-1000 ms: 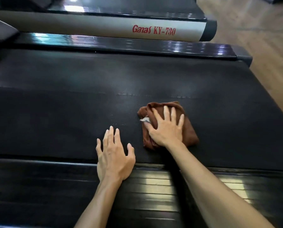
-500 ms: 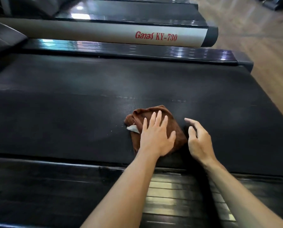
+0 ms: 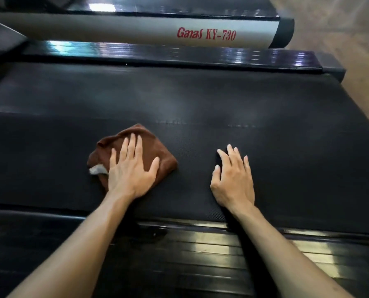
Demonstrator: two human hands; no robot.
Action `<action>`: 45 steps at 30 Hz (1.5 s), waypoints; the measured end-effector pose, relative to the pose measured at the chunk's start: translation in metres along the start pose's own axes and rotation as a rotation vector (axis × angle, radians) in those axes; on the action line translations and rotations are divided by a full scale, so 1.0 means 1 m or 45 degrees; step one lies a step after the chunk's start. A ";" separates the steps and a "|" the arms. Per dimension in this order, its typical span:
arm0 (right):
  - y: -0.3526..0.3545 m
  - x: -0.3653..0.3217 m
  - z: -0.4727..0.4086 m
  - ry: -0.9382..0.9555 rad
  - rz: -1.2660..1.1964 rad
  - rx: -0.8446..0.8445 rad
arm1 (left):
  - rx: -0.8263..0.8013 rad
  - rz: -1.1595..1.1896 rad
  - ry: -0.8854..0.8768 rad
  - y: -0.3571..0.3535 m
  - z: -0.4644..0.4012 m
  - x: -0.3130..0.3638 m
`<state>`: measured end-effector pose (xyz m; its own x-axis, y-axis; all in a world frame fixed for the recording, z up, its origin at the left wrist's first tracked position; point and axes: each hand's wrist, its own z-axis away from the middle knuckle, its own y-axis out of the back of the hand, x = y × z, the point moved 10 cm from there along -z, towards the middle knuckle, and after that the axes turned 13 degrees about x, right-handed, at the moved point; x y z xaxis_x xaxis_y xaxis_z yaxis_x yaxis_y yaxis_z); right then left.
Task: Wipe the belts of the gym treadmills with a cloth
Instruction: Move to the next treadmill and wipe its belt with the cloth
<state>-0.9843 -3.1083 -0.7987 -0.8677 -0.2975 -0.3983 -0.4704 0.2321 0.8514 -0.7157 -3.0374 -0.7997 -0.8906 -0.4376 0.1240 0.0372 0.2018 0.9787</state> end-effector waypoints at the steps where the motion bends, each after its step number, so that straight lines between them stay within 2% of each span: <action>1: 0.000 -0.001 -0.002 -0.005 -0.011 -0.004 | -0.003 -0.019 0.000 0.002 0.015 -0.001; 6: 0.009 0.007 -0.012 0.036 -0.011 -0.103 | -0.068 0.005 -0.136 0.005 0.061 0.060; 9: 0.020 0.017 -0.010 0.095 0.092 -0.016 | -0.049 0.049 -0.241 -0.002 0.050 0.104; 11: 0.021 0.026 -0.009 0.032 0.121 0.018 | -0.050 0.065 -0.338 -0.009 0.023 0.117; 14: 0.014 0.029 -0.008 -0.031 0.123 -0.038 | -0.029 0.052 -0.297 -0.013 -0.021 0.085; 18: 0.013 0.030 -0.009 -0.046 0.132 -0.064 | -0.006 -0.001 0.136 -0.006 -0.021 -0.007; 21: 0.014 0.029 -0.010 -0.049 0.143 -0.045 | 0.001 -0.044 0.257 0.002 0.015 -0.028; 24: 0.012 0.028 -0.010 -0.046 0.148 -0.042 | 0.006 -0.069 0.184 0.007 0.044 -0.005; 29: 0.014 0.027 -0.007 -0.049 0.156 -0.047 | -0.031 -0.001 -0.073 0.002 0.060 0.068; 32: 0.013 0.027 -0.008 -0.038 0.168 -0.044 | -0.031 0.055 -0.148 -0.004 0.041 0.097; 36: 0.011 0.029 -0.009 -0.040 0.162 -0.037 | -0.011 0.054 -0.236 -0.014 -0.017 0.101; 40: 0.010 0.035 -0.008 -0.042 0.150 -0.030 | 0.015 0.047 -0.174 -0.013 -0.037 0.078; 45: 0.010 0.030 -0.010 -0.047 0.158 -0.027 | 0.066 0.005 -0.006 0.000 0.010 0.039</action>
<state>-1.0133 -3.1244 -0.7983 -0.9244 -0.2332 -0.3017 -0.3561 0.2450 0.9018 -0.7549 -3.0454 -0.7966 -0.8926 -0.4327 0.1268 0.0171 0.2484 0.9685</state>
